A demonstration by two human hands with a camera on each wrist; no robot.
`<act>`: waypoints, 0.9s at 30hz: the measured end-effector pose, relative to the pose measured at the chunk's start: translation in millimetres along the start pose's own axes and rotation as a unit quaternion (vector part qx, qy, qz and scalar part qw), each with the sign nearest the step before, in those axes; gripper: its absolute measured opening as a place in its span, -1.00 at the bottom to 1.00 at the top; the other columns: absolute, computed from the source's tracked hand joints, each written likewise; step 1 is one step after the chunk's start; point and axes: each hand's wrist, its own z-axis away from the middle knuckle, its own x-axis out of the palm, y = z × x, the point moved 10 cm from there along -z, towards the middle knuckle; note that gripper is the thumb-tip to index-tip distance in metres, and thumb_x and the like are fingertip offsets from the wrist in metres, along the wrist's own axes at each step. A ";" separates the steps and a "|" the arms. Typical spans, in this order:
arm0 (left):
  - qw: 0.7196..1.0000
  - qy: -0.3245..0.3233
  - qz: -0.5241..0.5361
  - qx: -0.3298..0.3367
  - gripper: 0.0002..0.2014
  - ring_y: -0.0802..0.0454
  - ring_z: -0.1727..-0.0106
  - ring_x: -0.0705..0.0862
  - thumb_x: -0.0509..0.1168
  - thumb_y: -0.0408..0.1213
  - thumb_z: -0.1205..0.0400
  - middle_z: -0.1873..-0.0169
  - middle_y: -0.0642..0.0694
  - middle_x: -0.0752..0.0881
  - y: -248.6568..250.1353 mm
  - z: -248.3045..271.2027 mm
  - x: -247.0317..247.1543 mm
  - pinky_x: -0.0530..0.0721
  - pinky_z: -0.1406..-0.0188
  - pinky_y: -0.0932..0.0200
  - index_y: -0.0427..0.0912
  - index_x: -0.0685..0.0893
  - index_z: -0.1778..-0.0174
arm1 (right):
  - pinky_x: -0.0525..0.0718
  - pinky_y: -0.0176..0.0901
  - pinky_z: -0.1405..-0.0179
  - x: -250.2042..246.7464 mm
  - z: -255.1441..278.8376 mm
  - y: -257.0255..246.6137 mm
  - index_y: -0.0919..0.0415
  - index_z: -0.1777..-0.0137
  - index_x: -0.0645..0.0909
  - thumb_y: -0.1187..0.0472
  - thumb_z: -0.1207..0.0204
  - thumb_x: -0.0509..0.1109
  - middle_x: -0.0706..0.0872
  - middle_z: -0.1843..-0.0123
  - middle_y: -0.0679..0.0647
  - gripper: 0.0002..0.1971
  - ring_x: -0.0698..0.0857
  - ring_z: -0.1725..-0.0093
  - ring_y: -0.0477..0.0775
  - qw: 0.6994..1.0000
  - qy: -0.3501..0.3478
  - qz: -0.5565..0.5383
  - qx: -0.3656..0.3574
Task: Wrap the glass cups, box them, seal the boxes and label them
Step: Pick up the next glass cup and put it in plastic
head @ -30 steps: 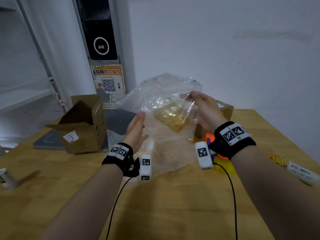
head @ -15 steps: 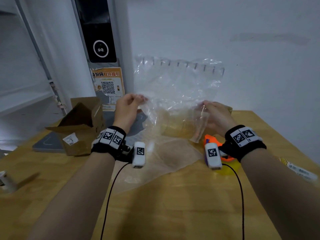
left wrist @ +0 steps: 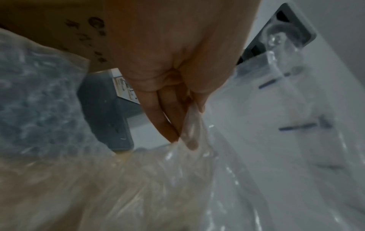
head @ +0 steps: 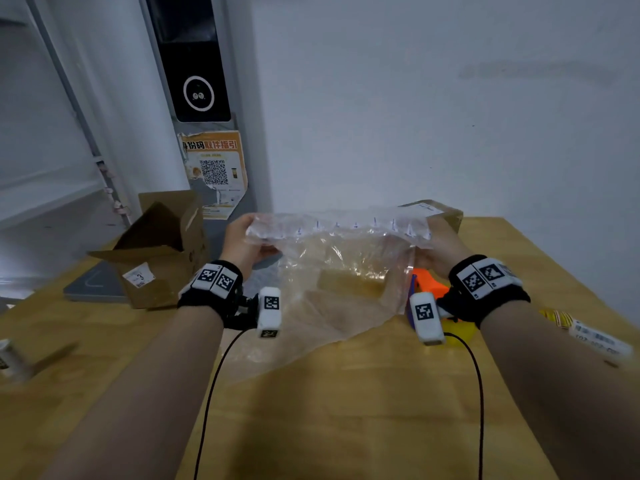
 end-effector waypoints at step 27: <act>0.956 0.275 0.015 -0.103 -0.66 -0.10 -0.14 0.69 0.31 -0.51 -0.65 -0.23 -0.15 0.66 -43.9 12.4 -67.8 0.68 -0.13 0.07 -0.10 0.59 -0.29 | 0.65 -0.03 -0.36 41.3 7.2 -53.2 -0.17 -0.32 0.77 0.07 -0.50 0.66 0.77 -0.23 -0.23 -0.61 0.68 -0.28 -0.09 0.987 0.019 0.081 -0.135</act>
